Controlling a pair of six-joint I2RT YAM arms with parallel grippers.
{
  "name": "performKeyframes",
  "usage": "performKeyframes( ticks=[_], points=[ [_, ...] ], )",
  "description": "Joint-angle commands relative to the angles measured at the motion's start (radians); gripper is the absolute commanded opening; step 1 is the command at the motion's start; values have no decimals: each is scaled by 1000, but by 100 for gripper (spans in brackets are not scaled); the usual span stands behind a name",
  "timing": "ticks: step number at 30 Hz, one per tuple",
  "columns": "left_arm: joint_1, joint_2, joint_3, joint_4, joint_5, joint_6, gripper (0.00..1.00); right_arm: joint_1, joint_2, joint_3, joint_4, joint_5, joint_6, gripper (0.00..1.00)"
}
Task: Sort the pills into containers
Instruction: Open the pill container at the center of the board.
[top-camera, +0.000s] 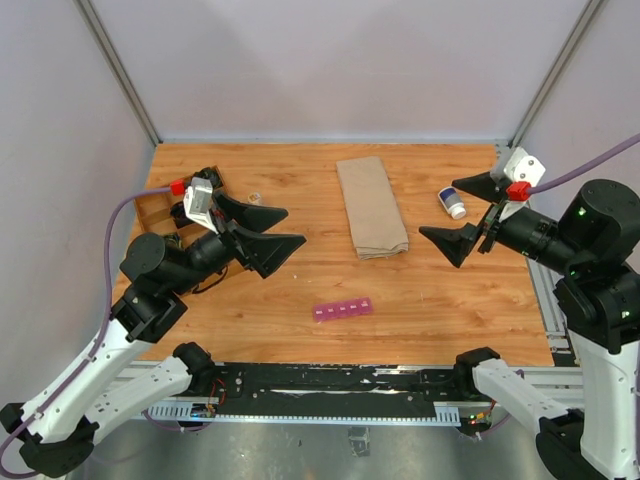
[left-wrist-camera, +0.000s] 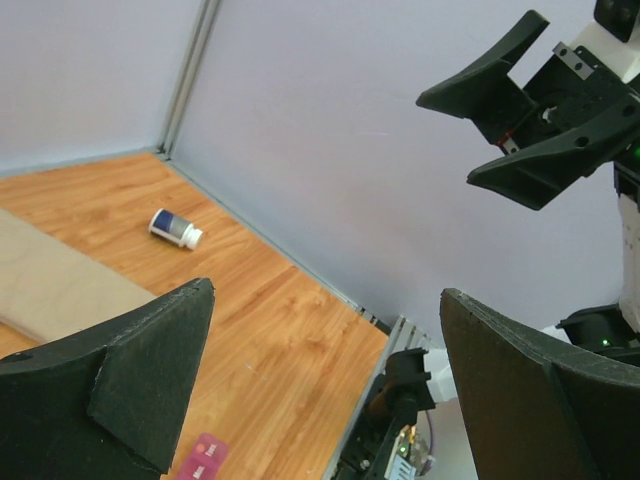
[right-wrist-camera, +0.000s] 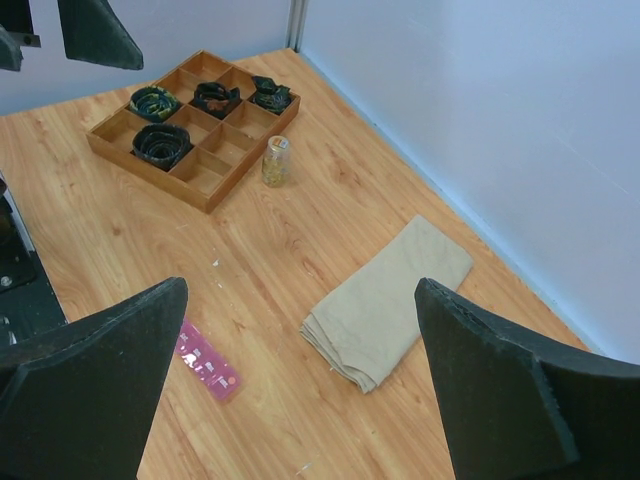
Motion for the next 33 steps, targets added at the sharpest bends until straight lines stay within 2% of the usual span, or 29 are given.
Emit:
performKeyframes(
  ticks=[1, 24, 33],
  points=[
    [6, -27, 36, -42, -22, 8, 99, -14, -20, 37, -12, 24, 46, 99],
    [6, -32, -18, -73, -77, 70, 99, -45, 0, 2, 25, 38, 124, 99],
    [6, -57, -80, -6, -54, 50, 99, -63, -8, -27, 30, 34, 106, 99]
  ],
)
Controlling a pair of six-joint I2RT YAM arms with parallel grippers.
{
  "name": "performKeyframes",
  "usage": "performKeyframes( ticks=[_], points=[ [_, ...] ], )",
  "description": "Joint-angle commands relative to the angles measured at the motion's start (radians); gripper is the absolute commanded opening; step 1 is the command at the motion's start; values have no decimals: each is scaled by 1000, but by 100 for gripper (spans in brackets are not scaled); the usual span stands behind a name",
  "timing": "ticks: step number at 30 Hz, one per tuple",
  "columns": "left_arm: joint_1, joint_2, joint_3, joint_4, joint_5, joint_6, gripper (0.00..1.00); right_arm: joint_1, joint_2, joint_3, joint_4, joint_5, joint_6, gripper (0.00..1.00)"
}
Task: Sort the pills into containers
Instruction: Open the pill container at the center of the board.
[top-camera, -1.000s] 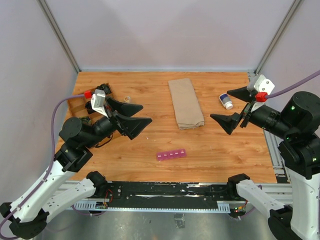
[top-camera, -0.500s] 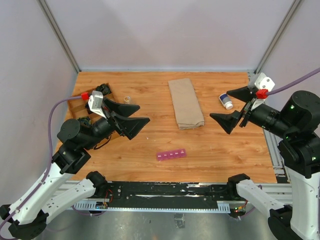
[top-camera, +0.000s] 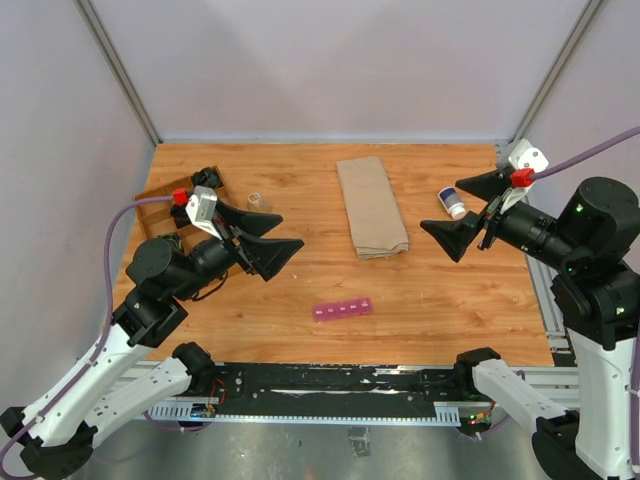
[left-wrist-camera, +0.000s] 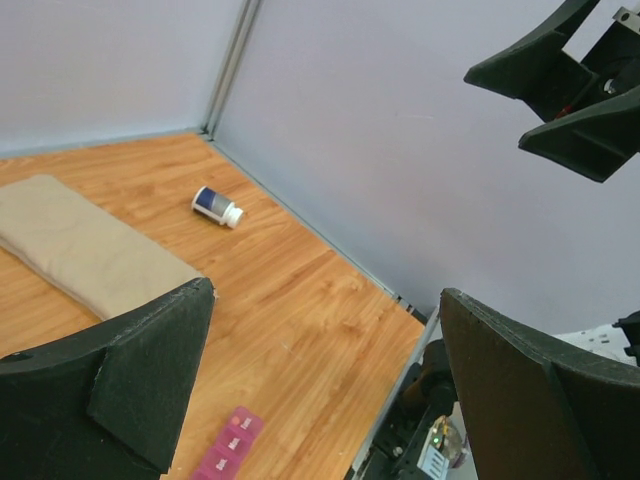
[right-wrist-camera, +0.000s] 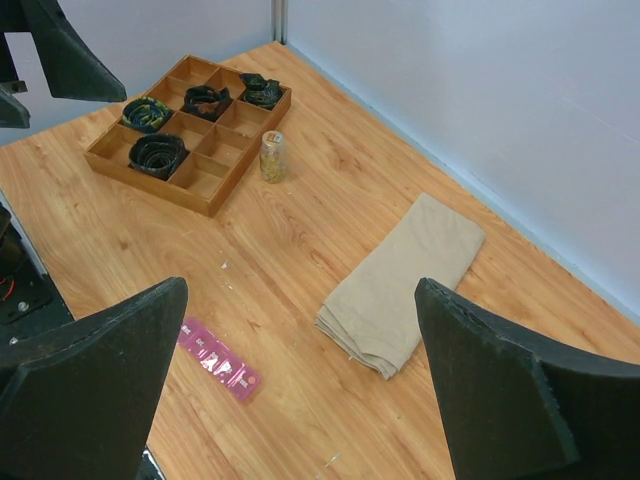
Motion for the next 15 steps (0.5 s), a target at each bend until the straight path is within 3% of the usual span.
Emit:
performKeyframes(
  ticks=[1, 15],
  points=[
    [5, -26, -39, 64, 18, -2, 99, -25, -10, -20, 27, -2, -14, 99],
    [5, -75, -149, 141, 31, 0, 99, -65, -12, -52, 33, -104, -9, 99]
  ],
)
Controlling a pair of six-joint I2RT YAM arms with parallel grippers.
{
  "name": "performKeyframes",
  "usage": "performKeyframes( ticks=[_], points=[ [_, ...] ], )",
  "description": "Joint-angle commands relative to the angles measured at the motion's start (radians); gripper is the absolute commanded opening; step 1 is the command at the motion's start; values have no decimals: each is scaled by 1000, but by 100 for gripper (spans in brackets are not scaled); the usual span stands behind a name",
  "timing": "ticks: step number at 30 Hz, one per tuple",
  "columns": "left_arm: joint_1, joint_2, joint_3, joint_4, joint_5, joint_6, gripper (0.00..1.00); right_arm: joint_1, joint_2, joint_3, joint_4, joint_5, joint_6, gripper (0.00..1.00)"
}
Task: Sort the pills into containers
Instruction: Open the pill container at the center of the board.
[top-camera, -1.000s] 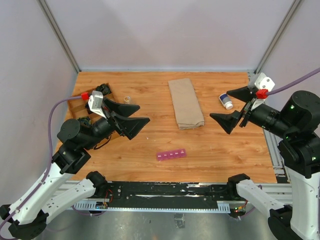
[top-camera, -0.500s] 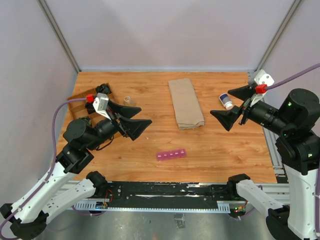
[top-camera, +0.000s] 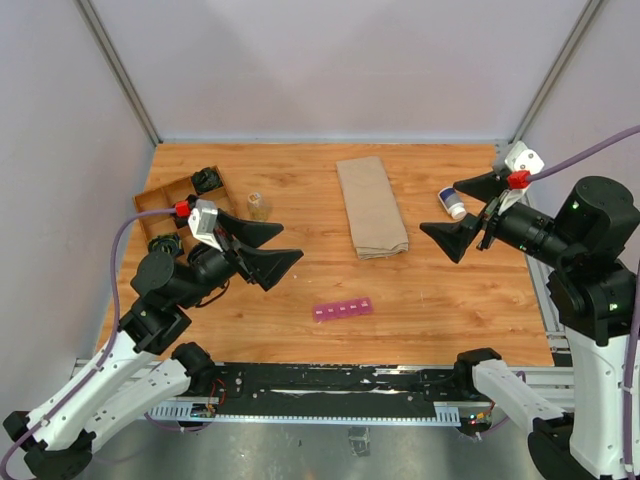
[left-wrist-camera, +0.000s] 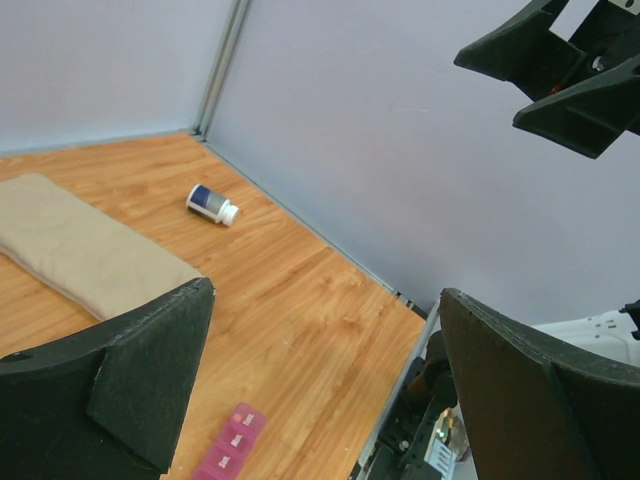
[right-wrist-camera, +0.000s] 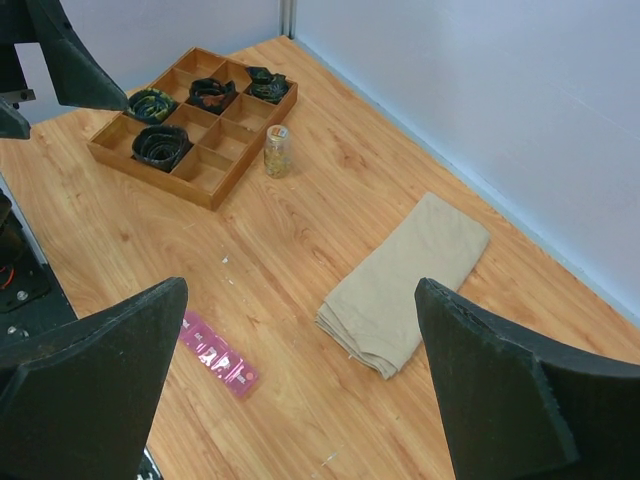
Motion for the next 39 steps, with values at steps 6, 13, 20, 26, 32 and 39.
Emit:
performKeyframes(
  ticks=[6, 13, 20, 26, 32, 39],
  points=[
    [4, -24, -56, 72, 14, 8, 99, -24, 16, -28, 29, -73, 21, 99],
    [4, -41, -99, 113, 73, 26, 99, -40, -19, -113, 58, -75, 8, 99],
    [-2, -40, -284, 322, 242, 229, 97, -37, -27, -309, -63, -516, -502, 99],
    [-172, 17, -438, 429, 106, 545, 94, 21, 17, -485, -283, -480, -1139, 99],
    [-285, 83, -624, 609, 39, 712, 95, 152, 72, -656, -179, -387, -1311, 99],
    [-284, 268, -696, 756, 7, 807, 95, 276, 173, -766, 94, -253, -1096, 98]
  ],
)
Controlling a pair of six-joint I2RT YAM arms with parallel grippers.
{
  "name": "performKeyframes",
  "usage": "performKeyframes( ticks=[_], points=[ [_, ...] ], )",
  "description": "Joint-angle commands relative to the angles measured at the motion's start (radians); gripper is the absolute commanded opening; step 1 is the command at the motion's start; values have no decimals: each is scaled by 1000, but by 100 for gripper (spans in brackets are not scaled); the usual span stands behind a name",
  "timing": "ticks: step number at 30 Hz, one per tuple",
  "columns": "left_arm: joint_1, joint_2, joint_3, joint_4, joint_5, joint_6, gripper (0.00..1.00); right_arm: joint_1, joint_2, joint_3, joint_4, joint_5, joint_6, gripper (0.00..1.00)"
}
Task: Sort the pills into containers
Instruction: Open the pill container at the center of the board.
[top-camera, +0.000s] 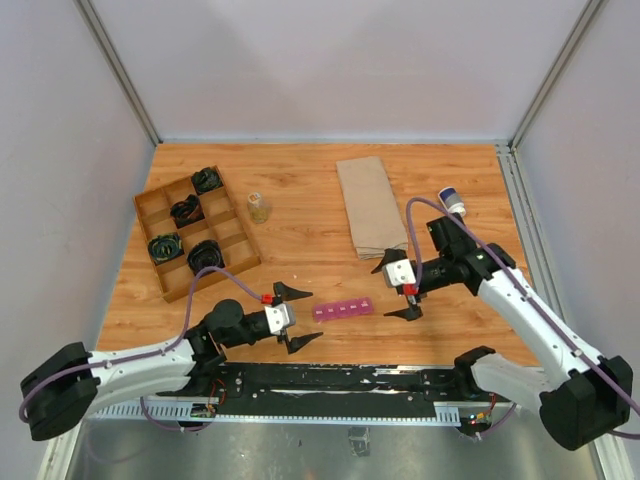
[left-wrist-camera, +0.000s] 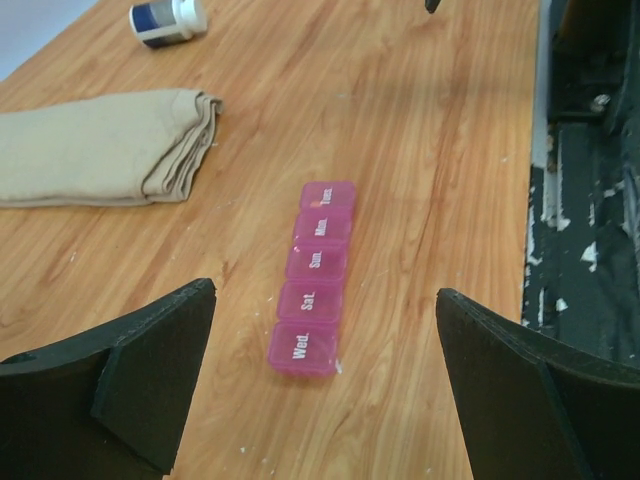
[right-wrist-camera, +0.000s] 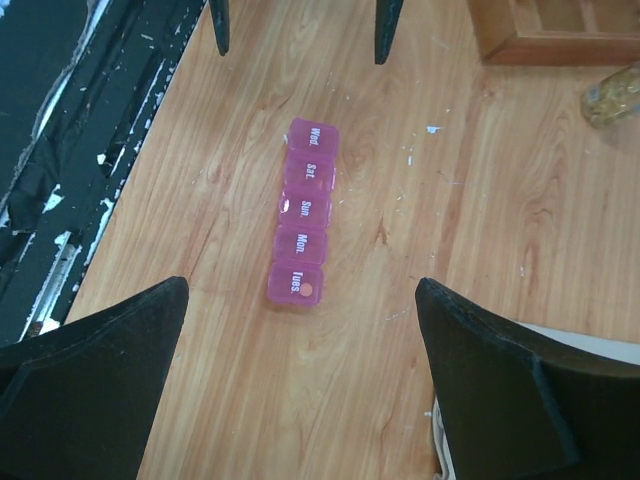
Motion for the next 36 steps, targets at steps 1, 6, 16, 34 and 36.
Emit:
performKeyframes(
  ticks=[1, 6, 16, 34, 36],
  points=[
    [-3, 136, 1, 200, -35, 107, 95, 92, 48, -45, 191, 122, 88, 97],
    [22, 366, 16, 384, -18, 115, 91, 177, 106, -102, 317, 207, 170, 86],
    [65, 823, 62, 785, 42, 87, 79, 242, 210, -117, 416, 316, 257, 78],
    [66, 1007, 122, 756, 86, 88, 62, 290, 315, -116, 454, 390, 306, 78],
    [66, 1014, 125, 749, 88, 90, 62, 292, 321, -115, 454, 393, 311, 78]
  ],
)
